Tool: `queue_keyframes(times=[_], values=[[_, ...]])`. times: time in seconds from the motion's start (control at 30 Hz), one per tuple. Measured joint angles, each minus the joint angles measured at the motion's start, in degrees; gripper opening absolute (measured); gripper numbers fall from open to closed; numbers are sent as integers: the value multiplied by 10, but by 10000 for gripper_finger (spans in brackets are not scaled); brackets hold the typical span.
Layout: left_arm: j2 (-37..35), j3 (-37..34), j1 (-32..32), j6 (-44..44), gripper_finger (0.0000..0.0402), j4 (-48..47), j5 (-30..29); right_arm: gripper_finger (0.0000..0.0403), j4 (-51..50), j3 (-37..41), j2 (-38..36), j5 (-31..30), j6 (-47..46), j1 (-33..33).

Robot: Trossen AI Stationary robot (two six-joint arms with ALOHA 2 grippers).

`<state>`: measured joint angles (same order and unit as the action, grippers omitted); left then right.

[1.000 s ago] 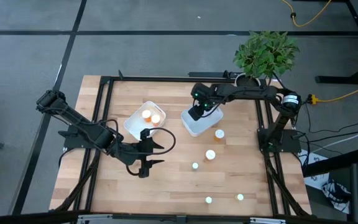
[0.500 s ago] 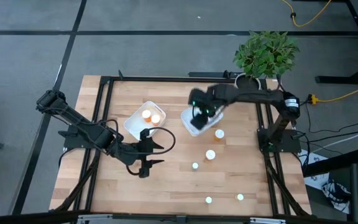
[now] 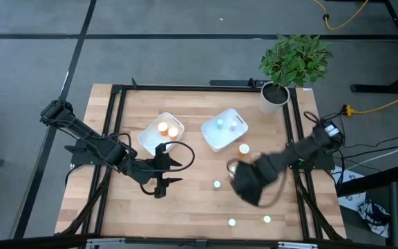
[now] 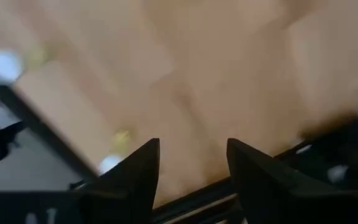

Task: Pick and place medicine bottles into bin by pill shape (circle, oval)
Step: Put the yellow tablet bottle into the right white bin

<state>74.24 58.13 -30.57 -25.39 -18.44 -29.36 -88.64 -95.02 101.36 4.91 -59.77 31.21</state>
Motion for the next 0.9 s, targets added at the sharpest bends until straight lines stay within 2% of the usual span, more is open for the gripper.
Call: queue_keyframes(times=[0.2,0.43,0.7,0.9], values=[[0,0,0,0,234,0,0,189,35,1,0,-10,-206,137],[0,0,0,0,234,0,0,189,126,67,0,-27,-407,237],[0,0,1,0,234,1,-1,189,305,178,0,-23,-478,268],[0,0,1,0,234,0,-2,189,370,226,0,-19,-478,267]])
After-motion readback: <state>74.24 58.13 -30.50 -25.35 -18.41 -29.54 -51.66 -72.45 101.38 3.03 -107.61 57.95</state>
